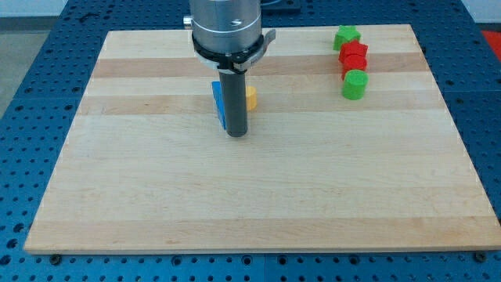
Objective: Slide the yellow hexagon down a bit
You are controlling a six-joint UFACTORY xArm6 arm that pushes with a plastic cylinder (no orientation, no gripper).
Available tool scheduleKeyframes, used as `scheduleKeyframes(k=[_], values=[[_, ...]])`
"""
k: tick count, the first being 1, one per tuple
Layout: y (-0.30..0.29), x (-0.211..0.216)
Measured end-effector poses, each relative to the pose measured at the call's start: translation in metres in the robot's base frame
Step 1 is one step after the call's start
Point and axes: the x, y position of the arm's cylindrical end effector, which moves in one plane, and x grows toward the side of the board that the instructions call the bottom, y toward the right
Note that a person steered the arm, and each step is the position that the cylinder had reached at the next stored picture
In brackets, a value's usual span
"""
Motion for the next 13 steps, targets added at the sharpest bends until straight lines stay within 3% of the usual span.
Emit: scheduleKeyframes(k=[2,4,5,9,11,13], values=[[0.0,0.0],[0.138,-0.002],[0.133,-0.059],[0.039,-0.241],[-0.044,-0.25],[-0.078,-0.215]])
